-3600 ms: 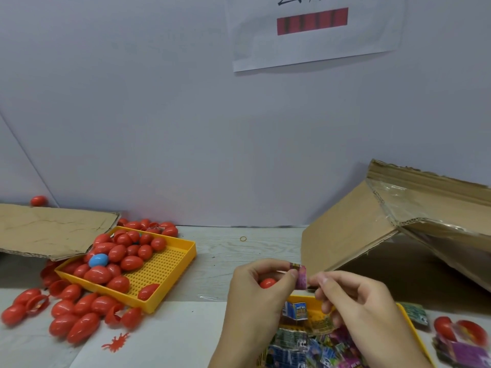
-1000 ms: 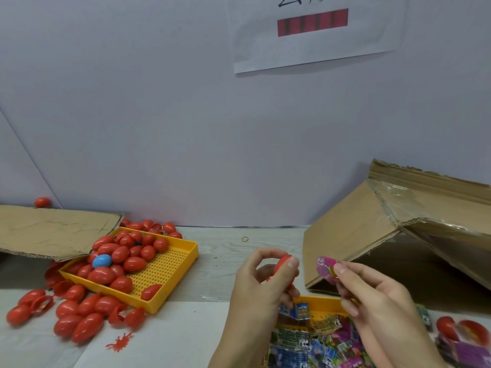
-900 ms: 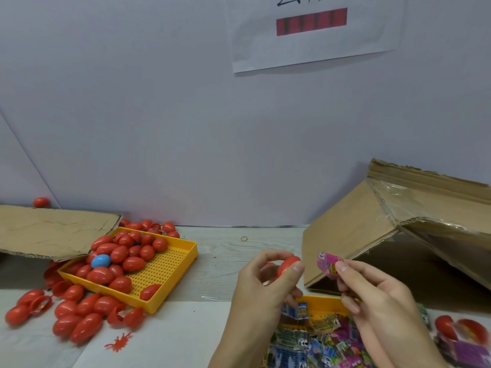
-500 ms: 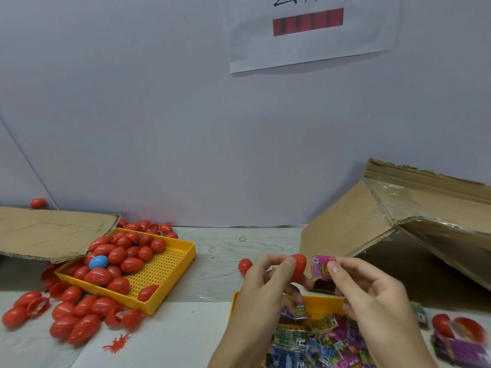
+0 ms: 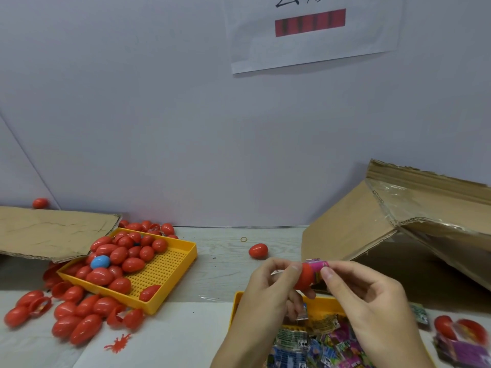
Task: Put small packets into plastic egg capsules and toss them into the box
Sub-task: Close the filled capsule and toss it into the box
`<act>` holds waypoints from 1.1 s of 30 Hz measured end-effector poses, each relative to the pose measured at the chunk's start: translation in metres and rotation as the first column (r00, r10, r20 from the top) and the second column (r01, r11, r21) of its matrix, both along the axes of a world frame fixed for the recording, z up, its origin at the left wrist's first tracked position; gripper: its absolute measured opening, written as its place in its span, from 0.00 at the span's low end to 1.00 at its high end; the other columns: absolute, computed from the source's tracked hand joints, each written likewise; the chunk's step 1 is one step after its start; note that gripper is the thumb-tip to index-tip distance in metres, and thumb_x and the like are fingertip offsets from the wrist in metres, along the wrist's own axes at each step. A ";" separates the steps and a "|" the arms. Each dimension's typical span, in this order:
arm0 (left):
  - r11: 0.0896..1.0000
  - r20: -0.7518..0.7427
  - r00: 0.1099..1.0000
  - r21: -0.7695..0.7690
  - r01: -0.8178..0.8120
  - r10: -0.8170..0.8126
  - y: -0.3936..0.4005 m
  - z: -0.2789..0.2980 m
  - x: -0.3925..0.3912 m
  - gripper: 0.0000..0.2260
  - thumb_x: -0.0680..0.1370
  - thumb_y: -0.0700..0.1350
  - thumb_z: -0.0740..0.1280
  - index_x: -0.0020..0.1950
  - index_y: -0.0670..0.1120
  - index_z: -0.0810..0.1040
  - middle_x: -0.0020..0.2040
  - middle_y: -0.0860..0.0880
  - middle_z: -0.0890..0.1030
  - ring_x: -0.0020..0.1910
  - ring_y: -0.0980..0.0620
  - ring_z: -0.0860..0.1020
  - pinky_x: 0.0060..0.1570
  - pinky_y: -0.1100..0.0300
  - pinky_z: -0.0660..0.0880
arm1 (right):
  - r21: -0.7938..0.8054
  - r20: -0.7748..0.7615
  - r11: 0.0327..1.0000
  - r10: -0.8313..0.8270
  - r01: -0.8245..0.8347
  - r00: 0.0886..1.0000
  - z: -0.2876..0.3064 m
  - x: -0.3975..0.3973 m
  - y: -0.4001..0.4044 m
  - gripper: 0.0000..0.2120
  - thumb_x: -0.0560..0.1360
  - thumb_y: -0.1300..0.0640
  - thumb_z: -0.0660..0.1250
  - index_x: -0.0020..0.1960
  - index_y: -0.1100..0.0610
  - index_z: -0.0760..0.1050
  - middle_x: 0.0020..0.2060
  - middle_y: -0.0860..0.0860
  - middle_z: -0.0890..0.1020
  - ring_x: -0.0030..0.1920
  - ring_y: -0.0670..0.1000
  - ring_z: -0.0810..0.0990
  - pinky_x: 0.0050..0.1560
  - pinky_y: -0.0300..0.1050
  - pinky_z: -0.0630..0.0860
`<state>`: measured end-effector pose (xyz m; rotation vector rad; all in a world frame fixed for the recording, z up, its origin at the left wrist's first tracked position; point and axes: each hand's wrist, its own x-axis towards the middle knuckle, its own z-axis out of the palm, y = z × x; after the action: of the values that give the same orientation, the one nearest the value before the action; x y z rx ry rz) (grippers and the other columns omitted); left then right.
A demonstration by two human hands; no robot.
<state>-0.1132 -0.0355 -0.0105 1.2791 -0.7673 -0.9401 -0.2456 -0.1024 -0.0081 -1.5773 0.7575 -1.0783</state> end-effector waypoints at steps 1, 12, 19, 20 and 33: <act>1.000 -0.004 1.000 -0.003 -0.009 0.009 0.000 -0.001 0.001 0.07 0.80 0.47 0.66 0.50 0.44 0.77 0.36 0.42 0.82 0.27 0.51 0.73 0.28 0.62 0.70 | -0.009 -0.004 1.000 0.010 -0.010 1.000 0.000 0.000 0.000 0.08 0.65 0.48 0.70 0.43 0.37 0.82 0.37 0.44 0.86 0.42 0.43 0.84 0.42 0.40 0.80; 0.998 0.030 0.999 -0.060 0.017 -0.016 0.003 0.002 -0.001 0.04 0.76 0.44 0.73 0.50 0.48 0.82 0.36 0.46 0.81 0.30 0.51 0.75 0.33 0.59 0.76 | -0.026 -0.028 0.999 0.046 -0.047 0.999 -0.002 -0.002 -0.001 0.16 0.68 0.62 0.74 0.43 0.40 0.83 0.38 0.46 0.86 0.42 0.45 0.85 0.42 0.41 0.81; 0.997 0.196 0.980 -0.074 0.031 -0.016 0.006 0.005 -0.003 0.08 0.76 0.41 0.72 0.54 0.44 0.78 0.41 0.44 0.82 0.32 0.55 0.77 0.35 0.65 0.75 | 0.080 0.017 0.993 0.091 -0.092 0.996 0.004 -0.004 0.000 0.05 0.65 0.51 0.73 0.41 0.45 0.85 0.38 0.47 0.86 0.40 0.43 0.84 0.36 0.32 0.77; 0.997 0.209 0.978 -0.071 0.038 -0.022 0.005 0.004 -0.003 0.09 0.75 0.42 0.73 0.54 0.45 0.79 0.43 0.43 0.83 0.34 0.54 0.78 0.36 0.64 0.76 | 0.084 0.021 0.994 0.072 -0.074 0.997 0.005 -0.004 0.001 0.07 0.63 0.47 0.71 0.41 0.42 0.84 0.37 0.46 0.86 0.39 0.42 0.84 0.34 0.32 0.76; 0.999 0.270 0.963 -0.042 0.021 -0.009 0.005 0.002 -0.005 0.08 0.74 0.46 0.75 0.50 0.54 0.82 0.48 0.47 0.86 0.47 0.48 0.84 0.51 0.54 0.82 | 0.218 0.031 0.976 -0.008 0.002 0.999 0.012 -0.003 0.004 0.07 0.60 0.47 0.71 0.38 0.44 0.84 0.33 0.48 0.85 0.35 0.42 0.83 0.38 0.42 0.75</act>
<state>-0.1183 -0.0309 -0.0082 1.3807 -1.0053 -0.7642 -0.2488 -0.0987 0.0038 -1.3701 0.8296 -0.9859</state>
